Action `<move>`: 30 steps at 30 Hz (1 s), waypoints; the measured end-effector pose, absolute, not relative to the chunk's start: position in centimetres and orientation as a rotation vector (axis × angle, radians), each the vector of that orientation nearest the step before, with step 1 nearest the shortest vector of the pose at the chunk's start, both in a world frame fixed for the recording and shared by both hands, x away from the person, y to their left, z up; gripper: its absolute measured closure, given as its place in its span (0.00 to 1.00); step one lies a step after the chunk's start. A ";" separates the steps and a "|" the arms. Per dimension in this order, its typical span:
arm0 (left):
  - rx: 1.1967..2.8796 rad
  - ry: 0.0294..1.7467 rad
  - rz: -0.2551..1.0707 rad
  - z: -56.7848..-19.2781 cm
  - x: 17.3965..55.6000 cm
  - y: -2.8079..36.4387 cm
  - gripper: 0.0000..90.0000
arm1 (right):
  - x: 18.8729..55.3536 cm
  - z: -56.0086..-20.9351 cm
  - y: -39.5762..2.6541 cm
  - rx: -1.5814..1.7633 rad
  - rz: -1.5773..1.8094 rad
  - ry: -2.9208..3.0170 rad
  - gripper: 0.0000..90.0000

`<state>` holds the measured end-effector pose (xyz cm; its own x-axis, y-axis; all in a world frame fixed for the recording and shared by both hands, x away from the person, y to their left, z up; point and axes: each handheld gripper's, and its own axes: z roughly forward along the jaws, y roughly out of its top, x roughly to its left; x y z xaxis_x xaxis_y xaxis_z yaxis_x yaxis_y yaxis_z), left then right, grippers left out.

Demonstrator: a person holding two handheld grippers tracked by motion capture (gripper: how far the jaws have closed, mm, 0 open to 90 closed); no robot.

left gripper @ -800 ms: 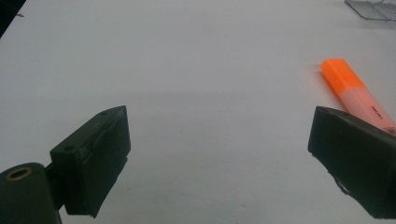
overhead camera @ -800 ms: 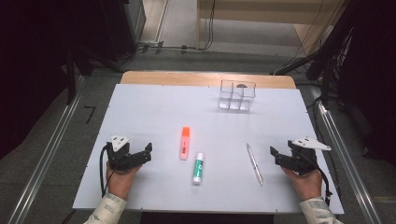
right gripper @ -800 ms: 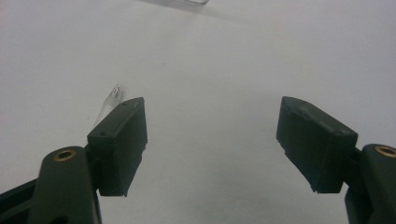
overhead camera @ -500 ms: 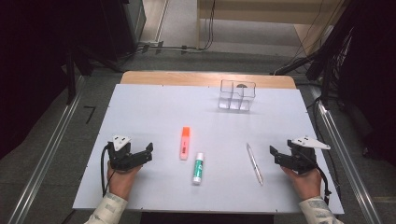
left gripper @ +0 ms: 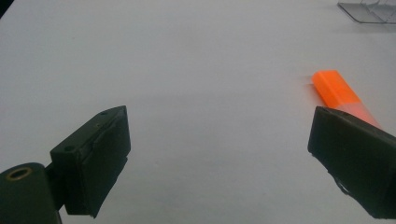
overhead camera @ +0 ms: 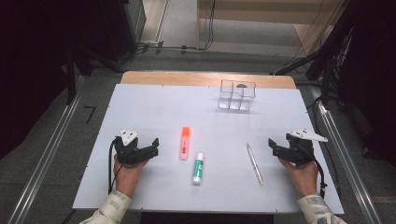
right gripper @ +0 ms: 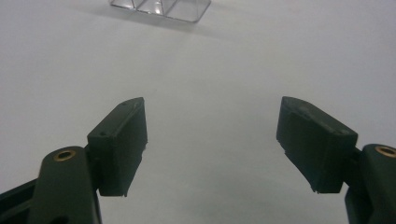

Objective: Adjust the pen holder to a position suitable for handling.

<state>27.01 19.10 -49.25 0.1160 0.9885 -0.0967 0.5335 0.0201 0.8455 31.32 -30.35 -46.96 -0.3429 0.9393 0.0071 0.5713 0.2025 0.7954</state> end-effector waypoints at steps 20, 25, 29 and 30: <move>1.609 1.468 0.724 -48.2 31.7 16.1 0.20 | 34.4 -46.9 -29.4 1.417 0.988 1.984 0.26; 1.634 1.441 0.688 -48.2 32.8 15.1 0.26 | 35.4 -46.9 -29.3 1.426 0.986 1.972 0.28; 1.641 1.429 0.663 -48.1 33.6 14.3 0.27 | 35.8 -47.1 -29.1 1.419 0.984 1.975 0.30; 1.643 1.429 0.656 -48.1 33.8 14.0 0.28 | 36.0 -47.2 -29.1 1.419 0.990 1.975 0.31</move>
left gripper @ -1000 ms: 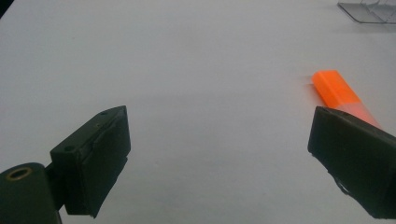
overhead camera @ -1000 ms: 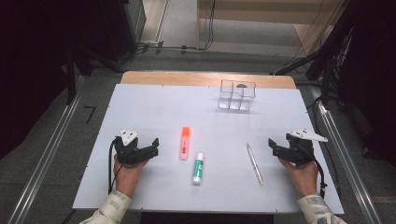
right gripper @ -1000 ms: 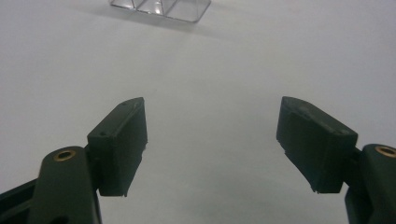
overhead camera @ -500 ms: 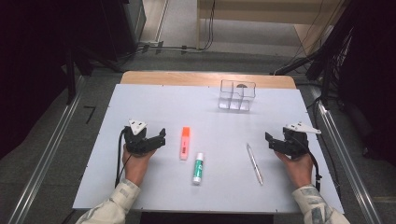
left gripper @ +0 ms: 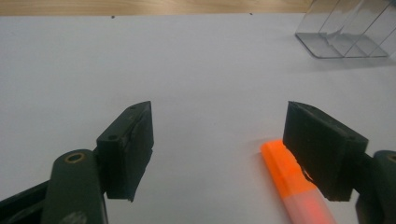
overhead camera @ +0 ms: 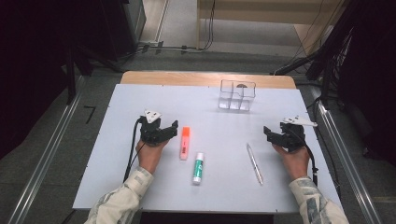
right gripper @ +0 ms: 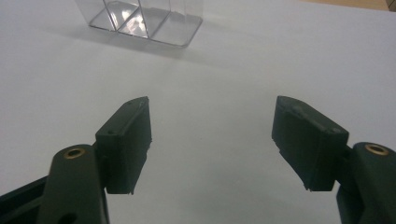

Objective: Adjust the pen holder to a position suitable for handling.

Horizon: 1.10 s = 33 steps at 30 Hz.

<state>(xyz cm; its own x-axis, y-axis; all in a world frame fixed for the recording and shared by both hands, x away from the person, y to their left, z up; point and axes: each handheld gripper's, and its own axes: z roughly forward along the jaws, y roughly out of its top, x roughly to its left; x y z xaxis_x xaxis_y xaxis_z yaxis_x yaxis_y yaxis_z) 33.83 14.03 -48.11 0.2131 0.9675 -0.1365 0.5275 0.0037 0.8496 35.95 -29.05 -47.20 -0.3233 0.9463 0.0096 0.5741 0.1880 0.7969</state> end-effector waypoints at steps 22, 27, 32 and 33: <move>1.722 1.303 0.624 -47.5 38.6 8.9 0.70 | 40.1 -48.2 -27.9 1.453 1.042 1.939 0.76; 1.749 1.277 0.622 -47.8 40.4 6.8 0.82 | 41.5 -47.9 -27.9 1.498 1.076 1.922 0.90; 1.758 1.268 0.620 -47.9 41.9 5.7 0.96 | 42.8 -47.3 -26.3 1.449 1.041 1.948 0.97; 1.752 1.276 0.607 -47.9 42.2 5.6 0.97 | 43.0 -47.2 -26.0 1.436 1.036 1.955 0.97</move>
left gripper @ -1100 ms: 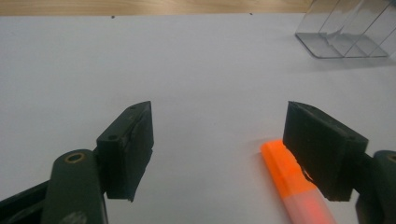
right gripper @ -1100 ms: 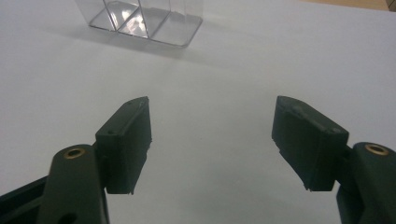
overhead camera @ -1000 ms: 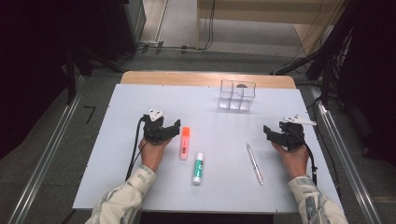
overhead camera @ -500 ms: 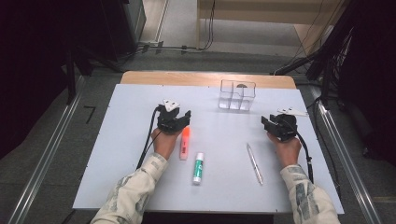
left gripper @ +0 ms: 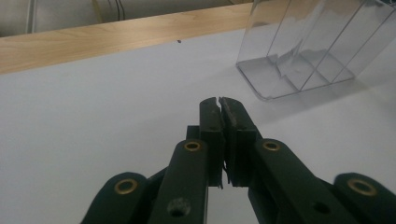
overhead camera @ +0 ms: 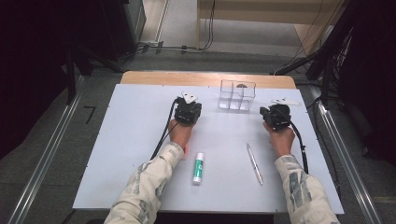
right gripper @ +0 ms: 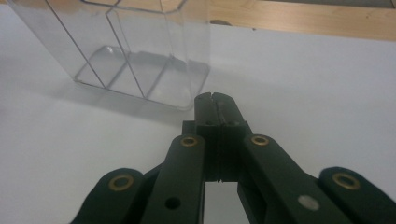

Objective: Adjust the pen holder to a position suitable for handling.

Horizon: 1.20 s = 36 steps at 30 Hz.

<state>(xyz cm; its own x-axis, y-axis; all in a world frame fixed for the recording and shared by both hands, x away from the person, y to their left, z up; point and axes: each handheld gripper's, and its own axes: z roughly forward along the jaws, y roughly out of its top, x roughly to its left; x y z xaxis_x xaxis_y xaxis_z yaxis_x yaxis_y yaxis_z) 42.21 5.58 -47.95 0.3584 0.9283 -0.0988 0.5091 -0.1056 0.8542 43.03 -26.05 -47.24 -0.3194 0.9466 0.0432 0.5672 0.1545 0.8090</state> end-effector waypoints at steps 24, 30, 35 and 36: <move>1.724 1.256 0.611 -47.5 47.9 1.3 1.00 | 48.0 -47.2 -25.0 1.513 1.076 1.895 0.97; 1.742 1.246 0.605 -47.7 48.5 0.6 1.00 | 48.8 -47.5 -25.1 1.512 1.058 1.908 0.97; 1.752 1.240 0.588 -47.9 48.9 0.0 1.00 | 49.1 -47.7 -24.9 1.506 1.069 1.919 0.97; 1.753 1.237 0.587 -47.9 49.0 0.0 1.00 | 49.2 -47.8 -24.9 1.505 1.074 1.918 0.97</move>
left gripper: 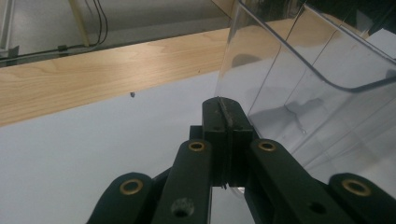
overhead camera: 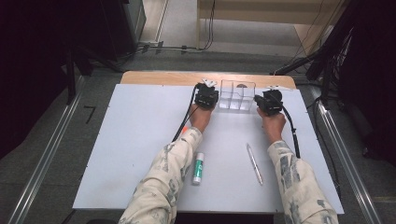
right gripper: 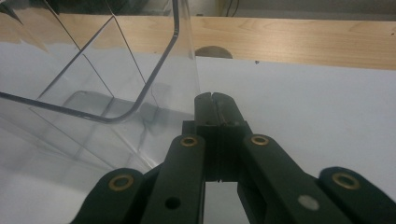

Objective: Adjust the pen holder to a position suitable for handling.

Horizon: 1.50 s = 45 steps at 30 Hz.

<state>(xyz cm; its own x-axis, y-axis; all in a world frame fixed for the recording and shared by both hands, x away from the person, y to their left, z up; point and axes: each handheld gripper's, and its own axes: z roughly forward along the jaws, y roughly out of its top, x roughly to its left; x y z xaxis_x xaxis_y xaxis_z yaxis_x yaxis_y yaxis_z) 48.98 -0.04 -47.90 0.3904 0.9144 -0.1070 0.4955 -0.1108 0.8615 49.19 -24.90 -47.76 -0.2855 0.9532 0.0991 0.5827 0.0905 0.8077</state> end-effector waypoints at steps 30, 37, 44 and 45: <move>1.773 1.286 0.533 -47.9 47.4 -0.3 1.00 | 48.3 -48.0 -24.2 1.460 1.026 1.959 0.98; 1.781 1.286 0.520 -48.0 45.7 0.7 1.00 | 47.2 -48.1 -23.7 1.449 1.048 1.977 0.98; 1.797 1.289 0.513 -47.9 44.2 1.8 1.00 | 45.7 -48.0 -22.9 1.419 1.058 2.005 0.98; 1.794 1.292 0.509 -47.9 44.0 2.0 1.00 | 45.4 -48.0 -22.8 1.413 1.058 2.010 0.98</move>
<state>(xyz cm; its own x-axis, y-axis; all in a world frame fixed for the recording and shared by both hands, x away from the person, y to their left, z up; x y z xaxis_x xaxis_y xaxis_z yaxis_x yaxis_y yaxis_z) 44.02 1.99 -47.91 0.3844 0.9117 -0.1449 0.5676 -0.1097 0.8160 45.45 -22.76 -48.02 -0.3652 0.9292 0.0574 0.5733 0.1760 0.8002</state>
